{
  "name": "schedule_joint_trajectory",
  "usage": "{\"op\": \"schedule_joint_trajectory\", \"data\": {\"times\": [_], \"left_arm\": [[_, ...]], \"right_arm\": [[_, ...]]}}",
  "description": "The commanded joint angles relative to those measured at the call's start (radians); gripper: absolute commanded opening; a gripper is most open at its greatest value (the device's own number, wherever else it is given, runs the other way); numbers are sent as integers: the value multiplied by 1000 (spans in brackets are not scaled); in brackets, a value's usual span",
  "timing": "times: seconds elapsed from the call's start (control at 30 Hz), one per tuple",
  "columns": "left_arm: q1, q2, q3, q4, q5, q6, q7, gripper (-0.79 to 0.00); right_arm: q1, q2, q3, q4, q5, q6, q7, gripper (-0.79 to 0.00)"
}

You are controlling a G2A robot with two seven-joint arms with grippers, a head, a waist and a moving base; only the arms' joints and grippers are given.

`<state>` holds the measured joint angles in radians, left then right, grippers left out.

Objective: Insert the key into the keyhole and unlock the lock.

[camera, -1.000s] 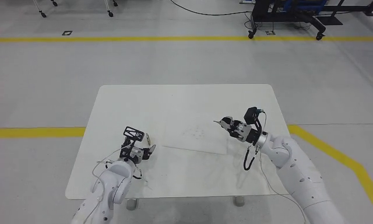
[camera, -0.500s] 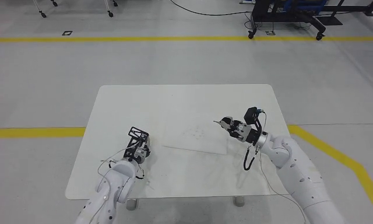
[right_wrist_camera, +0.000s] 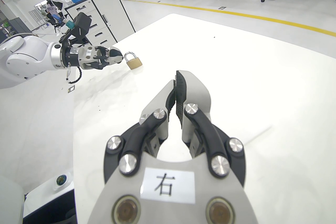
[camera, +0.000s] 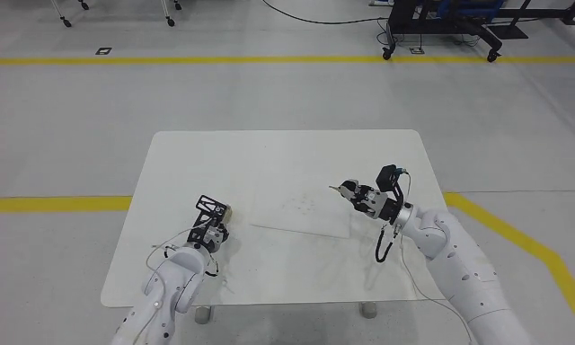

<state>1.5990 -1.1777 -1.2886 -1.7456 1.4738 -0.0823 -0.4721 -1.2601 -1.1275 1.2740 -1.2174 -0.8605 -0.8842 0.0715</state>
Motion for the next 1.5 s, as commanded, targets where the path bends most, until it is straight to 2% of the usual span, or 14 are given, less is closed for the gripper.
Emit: {"op": "schedule_joint_trajectory", "data": {"times": [0.0,0.07,0.1,0.23,0.37,0.47,0.53,0.63,0.67,0.73,0.77,0.83,0.9,1.47], "left_arm": [[0,0,-1,0,0,-1,2,-262],[-1,0,-3,-1,3,-1,2,-102],[-1,0,-5,-2,6,1,3,-74],[1,0,-12,-7,7,2,6,0],[4,-1,-16,-10,6,-1,26,-3],[-3,-2,-6,10,10,-6,42,-71],[-18,-5,5,34,16,-4,48,-151],[-41,-9,19,67,20,8,50,-354],[-47,-10,23,73,20,11,51,-400],[-53,-12,27,82,23,16,51,-437],[-54,-12,27,84,23,18,50,-480],[-53,-13,26,87,27,20,51,-603],[-49,-13,24,86,30,20,53,-782],[-42,-15,-9,91,-17,10,101,-785]], "right_arm": [[0,0,0,0,0,0,0,-785],[0,0,0,0,0,0,0,-785],[0,0,0,0,0,0,0,-785],[0,0,0,0,0,0,0,-785],[0,0,0,0,0,0,0,-785],[0,0,0,0,0,0,0,-785],[0,0,0,0,0,0,0,-785],[0,0,0,0,0,0,0,-785],[0,0,0,0,0,0,0,-785],[0,0,0,0,0,0,0,-785],[0,0,0,0,0,0,0,-785],[0,0,0,0,0,0,0,-785],[0,0,0,0,0,0,0,-785],[0,0,0,0,0,0,0,-785]]}}
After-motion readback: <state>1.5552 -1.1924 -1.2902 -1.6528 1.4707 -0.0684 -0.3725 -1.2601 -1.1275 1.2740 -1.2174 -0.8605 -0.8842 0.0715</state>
